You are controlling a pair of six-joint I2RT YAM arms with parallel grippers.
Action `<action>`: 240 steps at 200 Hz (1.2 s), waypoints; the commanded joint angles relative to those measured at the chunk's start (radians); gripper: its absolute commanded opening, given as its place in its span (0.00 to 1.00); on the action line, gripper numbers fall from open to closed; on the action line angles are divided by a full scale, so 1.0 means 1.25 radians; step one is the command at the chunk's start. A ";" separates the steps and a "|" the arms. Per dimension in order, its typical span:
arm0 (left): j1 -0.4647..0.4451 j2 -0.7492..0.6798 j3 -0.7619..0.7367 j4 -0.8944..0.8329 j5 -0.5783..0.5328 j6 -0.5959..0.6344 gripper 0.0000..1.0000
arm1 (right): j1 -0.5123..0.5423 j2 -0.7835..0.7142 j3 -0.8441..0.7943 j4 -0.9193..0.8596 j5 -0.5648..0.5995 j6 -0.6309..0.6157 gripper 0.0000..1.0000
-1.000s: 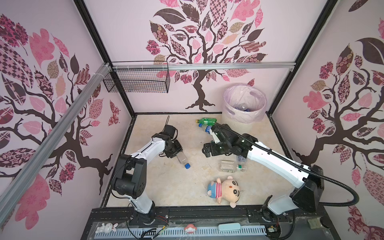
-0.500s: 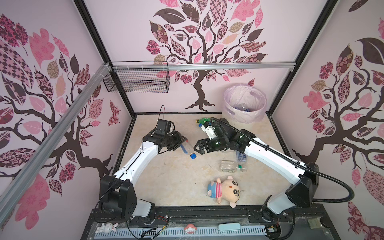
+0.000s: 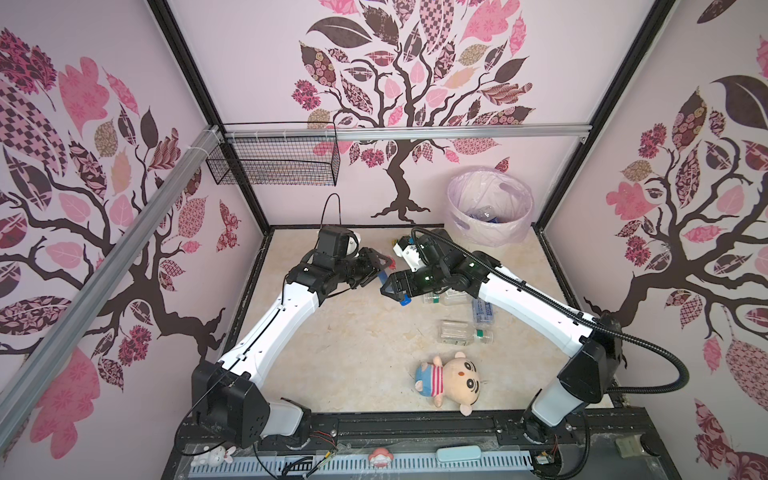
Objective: Throw the plastic bottles in the bin
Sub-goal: 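Grasp the FIJI bottle body with the right gripper while the left gripper holds it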
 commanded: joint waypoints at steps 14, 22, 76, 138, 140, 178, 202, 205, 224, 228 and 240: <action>0.000 0.006 0.031 0.013 0.021 -0.011 0.46 | -0.020 0.018 0.035 -0.004 -0.019 -0.010 0.85; 0.000 0.010 0.032 0.015 0.024 -0.012 0.46 | -0.026 0.018 0.034 -0.001 -0.022 -0.008 0.82; -0.007 0.022 0.045 0.041 0.045 -0.052 0.47 | -0.039 0.019 0.010 0.029 -0.051 0.016 0.69; -0.009 0.024 0.070 0.024 0.035 -0.077 0.57 | -0.039 -0.005 -0.022 0.039 -0.043 0.022 0.55; -0.008 0.024 0.070 0.023 0.033 -0.078 0.57 | -0.039 -0.006 -0.023 0.040 -0.042 0.022 0.55; -0.007 0.017 0.070 0.012 0.013 -0.092 0.69 | -0.039 -0.025 -0.042 0.053 -0.027 0.030 0.48; -0.002 0.011 0.076 -0.003 -0.005 -0.096 0.79 | -0.040 -0.034 -0.044 0.049 -0.015 0.031 0.47; -0.001 0.010 0.078 -0.004 -0.006 -0.097 0.80 | -0.040 -0.034 -0.045 0.048 -0.014 0.030 0.47; 0.011 0.007 0.087 -0.012 -0.009 -0.102 0.85 | -0.043 -0.044 -0.047 0.047 -0.005 0.028 0.45; 0.013 0.007 0.092 -0.016 -0.010 -0.104 0.86 | -0.044 -0.046 -0.048 0.046 -0.003 0.028 0.45; 0.021 0.004 0.098 -0.021 -0.010 -0.108 0.90 | -0.050 -0.052 -0.046 0.042 0.003 0.028 0.45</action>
